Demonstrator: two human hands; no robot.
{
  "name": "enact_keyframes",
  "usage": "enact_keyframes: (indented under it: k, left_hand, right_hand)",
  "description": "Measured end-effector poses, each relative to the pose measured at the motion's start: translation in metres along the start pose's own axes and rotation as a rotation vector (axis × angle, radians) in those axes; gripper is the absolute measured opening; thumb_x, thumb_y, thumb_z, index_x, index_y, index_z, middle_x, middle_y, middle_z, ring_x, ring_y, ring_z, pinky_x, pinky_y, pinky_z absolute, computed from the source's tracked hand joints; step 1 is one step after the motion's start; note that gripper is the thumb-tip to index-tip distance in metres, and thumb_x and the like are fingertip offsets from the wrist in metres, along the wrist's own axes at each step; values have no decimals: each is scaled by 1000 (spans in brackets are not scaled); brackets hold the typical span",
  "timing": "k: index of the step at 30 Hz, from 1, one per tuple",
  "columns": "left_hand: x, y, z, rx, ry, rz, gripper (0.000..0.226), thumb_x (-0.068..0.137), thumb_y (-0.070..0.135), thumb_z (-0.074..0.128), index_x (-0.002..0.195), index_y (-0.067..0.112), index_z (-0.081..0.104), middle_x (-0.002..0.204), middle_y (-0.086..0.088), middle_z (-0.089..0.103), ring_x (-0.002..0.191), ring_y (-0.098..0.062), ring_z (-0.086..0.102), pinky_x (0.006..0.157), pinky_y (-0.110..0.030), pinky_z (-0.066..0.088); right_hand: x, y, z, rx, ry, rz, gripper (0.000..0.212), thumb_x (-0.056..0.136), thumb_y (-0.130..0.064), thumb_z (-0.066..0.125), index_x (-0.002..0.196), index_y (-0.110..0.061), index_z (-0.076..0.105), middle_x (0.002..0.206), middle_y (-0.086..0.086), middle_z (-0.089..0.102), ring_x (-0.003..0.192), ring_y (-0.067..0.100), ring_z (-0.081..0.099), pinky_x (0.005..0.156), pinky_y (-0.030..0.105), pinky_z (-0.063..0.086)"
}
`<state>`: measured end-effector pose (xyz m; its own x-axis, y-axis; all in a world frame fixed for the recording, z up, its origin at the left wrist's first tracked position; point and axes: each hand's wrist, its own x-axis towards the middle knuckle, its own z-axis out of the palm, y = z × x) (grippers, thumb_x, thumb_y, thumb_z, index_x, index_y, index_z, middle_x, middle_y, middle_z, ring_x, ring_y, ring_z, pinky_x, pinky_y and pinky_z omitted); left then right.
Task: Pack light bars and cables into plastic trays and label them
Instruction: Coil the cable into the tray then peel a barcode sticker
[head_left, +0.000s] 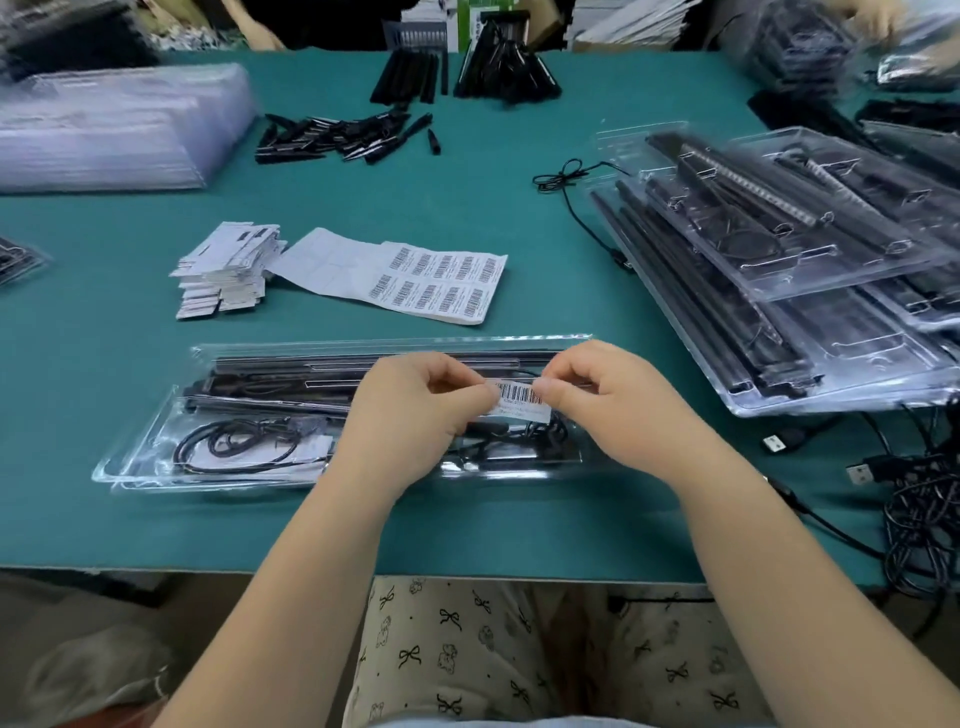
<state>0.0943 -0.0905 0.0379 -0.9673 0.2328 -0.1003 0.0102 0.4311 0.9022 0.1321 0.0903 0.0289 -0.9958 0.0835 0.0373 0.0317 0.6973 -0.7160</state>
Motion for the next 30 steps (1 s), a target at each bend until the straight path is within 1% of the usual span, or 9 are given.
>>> enact_keyframes:
  k: [3,5,7,11,19,22,24,27,30]
  left_hand:
    - [-6,0,7,271,9,62,22,81,37,67,62,27,62,54,12,55,47,0,46,44,-13,33]
    - [-5,0,12,512,45,137,22,84,39,61,64,33,57,83,10,58,81,-8,52,66,-21,36]
    - [-4,-1,16,595,59,172,18,85,38,59,68,31,57,99,4,56,100,-18,47,76,-28,35]
    - [-4,-5,19,614,45,169,16,86,36,56,74,26,59,103,0,54,103,-20,44,79,-30,34]
    - [-1,-5,21,690,20,129,17,83,40,59,78,23,58,99,2,50,101,-20,42,79,-29,35]
    - [-4,-11,16,779,79,108,30,82,51,61,88,24,49,96,5,44,99,-20,40,79,-30,32]
    - [-7,-14,11,774,166,100,33,84,51,61,101,23,52,102,5,47,102,-22,42,82,-34,32]
    - [-22,-15,11,763,279,394,29,91,33,55,113,17,65,114,-2,66,108,-30,56,88,-41,38]
    - [-35,-23,18,971,99,678,44,92,28,37,123,13,64,130,-1,61,124,-29,54,102,-48,40]
  right_hand:
    - [2,0,0,-107,-89,12,35,92,-35,51,82,-3,63,90,9,61,81,17,54,75,34,46]
    - [3,1,1,-155,-103,-6,39,92,-31,52,80,5,60,92,20,61,87,31,56,80,42,48]
    - [3,2,3,-204,-119,-9,36,93,-32,52,74,-2,62,98,15,60,94,27,54,83,37,46]
    - [3,1,5,-255,-139,-14,29,93,-34,53,65,-29,48,107,-6,49,104,12,41,81,23,30]
    - [3,3,9,-293,-111,-38,26,90,-35,57,72,-16,57,100,-7,47,97,11,40,77,27,36]
    - [-1,5,9,-159,17,41,29,80,-32,71,90,-19,47,96,-7,41,84,12,47,67,27,40]
    - [-8,5,7,-82,90,54,40,81,-24,71,109,-26,42,108,-8,38,93,11,49,80,26,41]
    - [-26,0,19,-300,262,-183,43,89,-14,60,129,-3,50,130,15,50,120,32,49,106,28,29]
    - [-49,-9,37,-517,-37,-181,68,95,-48,13,148,-6,16,157,9,13,146,23,3,118,32,-2]
